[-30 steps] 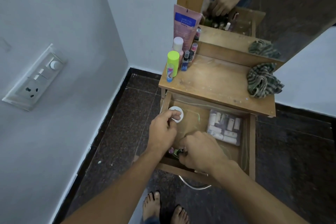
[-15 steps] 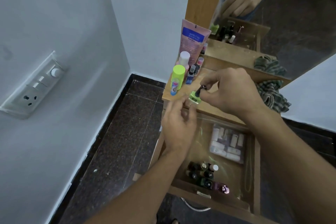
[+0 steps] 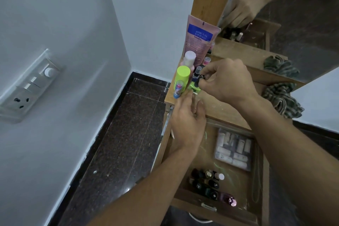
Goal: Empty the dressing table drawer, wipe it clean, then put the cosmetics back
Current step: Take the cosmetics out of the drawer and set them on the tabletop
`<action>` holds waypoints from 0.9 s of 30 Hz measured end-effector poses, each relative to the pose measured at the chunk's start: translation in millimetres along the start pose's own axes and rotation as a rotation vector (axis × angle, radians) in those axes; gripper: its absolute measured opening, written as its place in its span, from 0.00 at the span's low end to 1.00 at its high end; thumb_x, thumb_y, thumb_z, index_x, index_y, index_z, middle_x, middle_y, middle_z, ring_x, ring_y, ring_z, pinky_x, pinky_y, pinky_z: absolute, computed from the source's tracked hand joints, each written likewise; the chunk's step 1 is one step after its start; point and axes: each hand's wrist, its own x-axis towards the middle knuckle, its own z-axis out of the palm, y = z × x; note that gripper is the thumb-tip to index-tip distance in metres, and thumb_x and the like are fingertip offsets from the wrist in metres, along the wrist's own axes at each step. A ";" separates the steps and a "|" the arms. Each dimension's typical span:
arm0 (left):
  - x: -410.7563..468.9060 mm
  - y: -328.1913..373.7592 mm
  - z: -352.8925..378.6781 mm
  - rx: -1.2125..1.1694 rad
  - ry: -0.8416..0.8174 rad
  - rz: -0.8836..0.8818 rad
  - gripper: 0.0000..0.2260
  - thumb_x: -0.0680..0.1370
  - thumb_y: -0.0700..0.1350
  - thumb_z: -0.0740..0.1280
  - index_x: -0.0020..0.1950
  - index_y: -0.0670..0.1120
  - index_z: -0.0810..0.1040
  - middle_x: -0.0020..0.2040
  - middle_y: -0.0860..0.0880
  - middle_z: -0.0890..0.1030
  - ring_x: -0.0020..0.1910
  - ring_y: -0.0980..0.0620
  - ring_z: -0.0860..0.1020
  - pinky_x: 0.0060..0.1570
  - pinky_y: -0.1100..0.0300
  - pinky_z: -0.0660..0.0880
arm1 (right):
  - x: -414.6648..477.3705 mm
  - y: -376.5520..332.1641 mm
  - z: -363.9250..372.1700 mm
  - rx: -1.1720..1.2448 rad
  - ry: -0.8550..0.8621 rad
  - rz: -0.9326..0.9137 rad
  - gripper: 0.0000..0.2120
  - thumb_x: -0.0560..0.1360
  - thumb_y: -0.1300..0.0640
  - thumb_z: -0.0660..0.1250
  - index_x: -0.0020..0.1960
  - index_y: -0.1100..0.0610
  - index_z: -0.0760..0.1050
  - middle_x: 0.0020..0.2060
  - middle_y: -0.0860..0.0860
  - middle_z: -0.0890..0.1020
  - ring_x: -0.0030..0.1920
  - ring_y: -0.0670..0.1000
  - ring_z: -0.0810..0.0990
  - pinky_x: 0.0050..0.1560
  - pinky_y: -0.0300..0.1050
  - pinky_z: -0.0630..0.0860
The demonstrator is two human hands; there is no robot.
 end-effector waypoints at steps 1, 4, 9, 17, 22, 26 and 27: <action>0.4 -0.1 0.5 0.000 -0.003 0.004 0.20 0.81 0.49 0.69 0.71 0.46 0.76 0.64 0.51 0.79 0.61 0.55 0.78 0.61 0.55 0.77 | 1.0 0.3 1.2 -0.002 -0.005 -0.002 0.08 0.68 0.55 0.72 0.47 0.49 0.87 0.37 0.48 0.85 0.39 0.55 0.82 0.43 0.51 0.82; 1.2 -1.6 2.1 0.000 -0.003 0.011 0.19 0.81 0.49 0.69 0.71 0.46 0.76 0.64 0.51 0.79 0.61 0.55 0.78 0.61 0.54 0.77 | 3.6 1.3 5.2 -0.006 -0.009 -0.021 0.08 0.69 0.54 0.73 0.47 0.49 0.87 0.38 0.48 0.86 0.41 0.57 0.83 0.44 0.53 0.82; 2.6 -4.5 3.7 -0.005 -0.003 0.029 0.18 0.80 0.48 0.69 0.70 0.45 0.77 0.64 0.51 0.80 0.61 0.54 0.79 0.61 0.54 0.77 | 4.1 2.9 9.1 0.033 0.005 -0.023 0.08 0.69 0.53 0.72 0.47 0.48 0.87 0.38 0.47 0.86 0.42 0.55 0.84 0.45 0.54 0.82; 0.5 -18.2 -10.4 -0.089 -0.064 0.073 0.15 0.80 0.41 0.67 0.67 0.44 0.79 0.58 0.50 0.81 0.51 0.53 0.81 0.53 0.53 0.80 | -22.2 10.0 0.8 0.011 0.132 -0.042 0.10 0.70 0.48 0.70 0.48 0.51 0.84 0.43 0.49 0.85 0.44 0.55 0.83 0.45 0.54 0.81; -8.1 -33.5 -36.1 -0.089 -0.085 0.071 0.12 0.81 0.40 0.64 0.62 0.46 0.81 0.53 0.52 0.81 0.46 0.55 0.80 0.47 0.53 0.80 | -92.3 5.6 19.3 0.084 -0.044 -0.116 0.03 0.71 0.53 0.73 0.44 0.51 0.83 0.40 0.47 0.83 0.39 0.49 0.79 0.41 0.49 0.77; -16.7 -45.7 -52.0 -0.042 -0.079 0.049 0.11 0.80 0.40 0.65 0.61 0.48 0.81 0.51 0.53 0.80 0.43 0.57 0.79 0.45 0.52 0.79 | -135.7 7.0 50.8 -0.012 -0.488 -0.124 0.12 0.70 0.48 0.69 0.53 0.45 0.81 0.49 0.44 0.83 0.52 0.52 0.81 0.51 0.51 0.79; -19.1 -48.6 -54.7 -0.025 -0.087 0.043 0.11 0.80 0.41 0.65 0.60 0.48 0.81 0.51 0.53 0.79 0.43 0.58 0.79 0.46 0.51 0.79 | -142.3 6.0 57.2 -0.024 -0.562 -0.146 0.15 0.70 0.46 0.68 0.55 0.44 0.80 0.51 0.44 0.82 0.55 0.52 0.81 0.52 0.53 0.80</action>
